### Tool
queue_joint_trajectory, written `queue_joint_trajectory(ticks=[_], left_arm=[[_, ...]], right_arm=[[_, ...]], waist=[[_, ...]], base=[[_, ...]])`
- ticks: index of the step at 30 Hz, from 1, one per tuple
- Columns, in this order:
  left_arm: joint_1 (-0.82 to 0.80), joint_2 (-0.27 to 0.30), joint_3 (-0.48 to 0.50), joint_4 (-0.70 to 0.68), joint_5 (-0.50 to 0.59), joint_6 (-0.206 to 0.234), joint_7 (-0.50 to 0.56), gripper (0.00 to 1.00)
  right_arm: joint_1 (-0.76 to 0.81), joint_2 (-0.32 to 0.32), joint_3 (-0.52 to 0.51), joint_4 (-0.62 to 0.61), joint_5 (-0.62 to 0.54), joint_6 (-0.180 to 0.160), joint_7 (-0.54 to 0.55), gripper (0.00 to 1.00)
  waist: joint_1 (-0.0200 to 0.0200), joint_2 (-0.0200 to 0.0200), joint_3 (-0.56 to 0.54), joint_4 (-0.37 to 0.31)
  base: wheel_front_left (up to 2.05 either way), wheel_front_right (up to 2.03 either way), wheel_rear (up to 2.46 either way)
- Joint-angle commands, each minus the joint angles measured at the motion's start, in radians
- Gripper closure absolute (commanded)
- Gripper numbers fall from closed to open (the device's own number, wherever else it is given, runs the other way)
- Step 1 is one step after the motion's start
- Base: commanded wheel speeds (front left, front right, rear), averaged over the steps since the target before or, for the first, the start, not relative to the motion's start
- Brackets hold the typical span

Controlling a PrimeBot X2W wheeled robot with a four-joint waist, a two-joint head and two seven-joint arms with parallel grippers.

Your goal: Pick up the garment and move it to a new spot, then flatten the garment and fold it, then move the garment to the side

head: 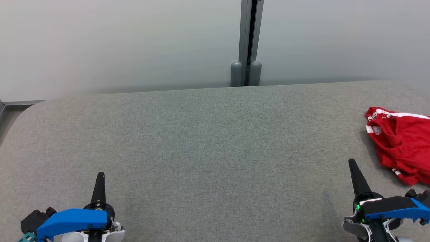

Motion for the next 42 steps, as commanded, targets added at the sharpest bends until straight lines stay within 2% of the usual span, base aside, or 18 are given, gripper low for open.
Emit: queue_joint_trajectory(ticks=[1,42], left_arm=[[-0.022,0.002,0.009,-0.014,-0.018,-0.006,0.007,1.0],[-0.044,0.002,0.055,-0.059,-0.331,-0.043,0.093,1.0]], right_arm=[[0.003,-0.004,-0.004,-0.014,0.022,0.0,0.007,1.0],[0.017,-0.004,-0.03,-0.07,0.351,0.0,0.092,1.0]], waist=[[-0.0001,-0.0001,0.0,0.0],[-0.0001,-0.0001,-0.008,0.003]], base=[[0.0,0.0,0.0],[0.0,0.0,0.0]])
